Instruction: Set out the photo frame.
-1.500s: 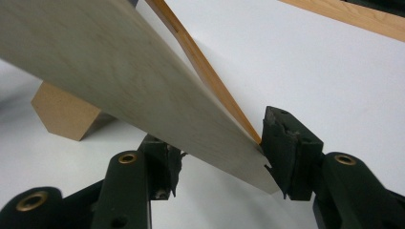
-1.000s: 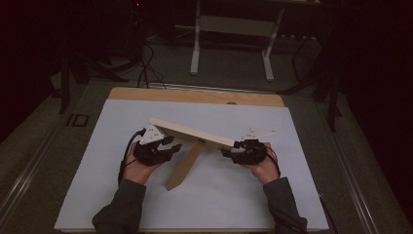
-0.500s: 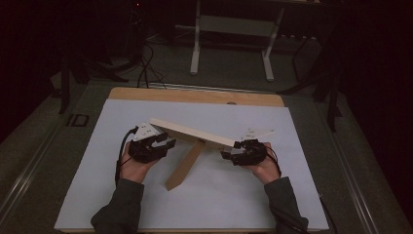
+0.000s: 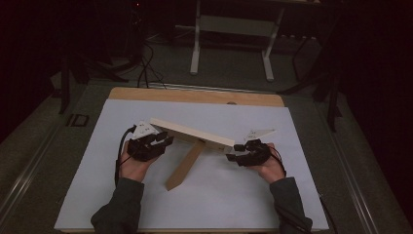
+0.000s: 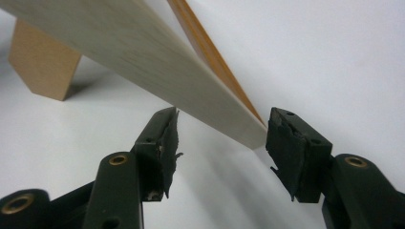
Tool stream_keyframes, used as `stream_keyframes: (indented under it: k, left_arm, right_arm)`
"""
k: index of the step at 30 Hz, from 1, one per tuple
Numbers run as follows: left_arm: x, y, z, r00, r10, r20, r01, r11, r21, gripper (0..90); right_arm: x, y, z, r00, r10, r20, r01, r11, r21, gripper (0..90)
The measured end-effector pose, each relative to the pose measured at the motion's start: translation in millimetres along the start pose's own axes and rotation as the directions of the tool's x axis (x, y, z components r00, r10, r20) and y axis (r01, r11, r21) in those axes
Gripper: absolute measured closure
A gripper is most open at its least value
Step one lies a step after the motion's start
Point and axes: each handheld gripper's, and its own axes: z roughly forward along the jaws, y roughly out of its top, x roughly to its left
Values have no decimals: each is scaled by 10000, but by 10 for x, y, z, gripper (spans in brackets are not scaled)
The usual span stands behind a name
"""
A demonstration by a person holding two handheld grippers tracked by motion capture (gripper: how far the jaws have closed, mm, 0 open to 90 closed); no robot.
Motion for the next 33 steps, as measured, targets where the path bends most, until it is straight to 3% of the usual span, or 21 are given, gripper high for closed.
stream_keyframes:
  k: [10,16,23,29,33]
  left_arm:
    - [11,43,18,9989,-375,-268,372,9993,-104,728]
    - [5,49,26,9988,-368,-309,367,9993,-51,782]
    - [8,45,43,9986,-369,-374,369,9993,-4,809]
    - [20,47,47,9974,-527,-484,528,9986,12,863]
    - [28,48,41,9966,-615,-546,616,9981,-1,896]
  right_arm:
    - [-64,-30,-35,9994,139,304,-148,9994,309,471]
    - [-47,-18,-43,9993,-2,367,-11,9994,356,552]
    - [-62,-18,-94,9999,-122,107,114,9974,711,616]
    - [-88,-24,-149,10000,-11,58,6,9971,765,770]
    - [-84,-14,-130,9994,61,334,-82,9979,640,854]
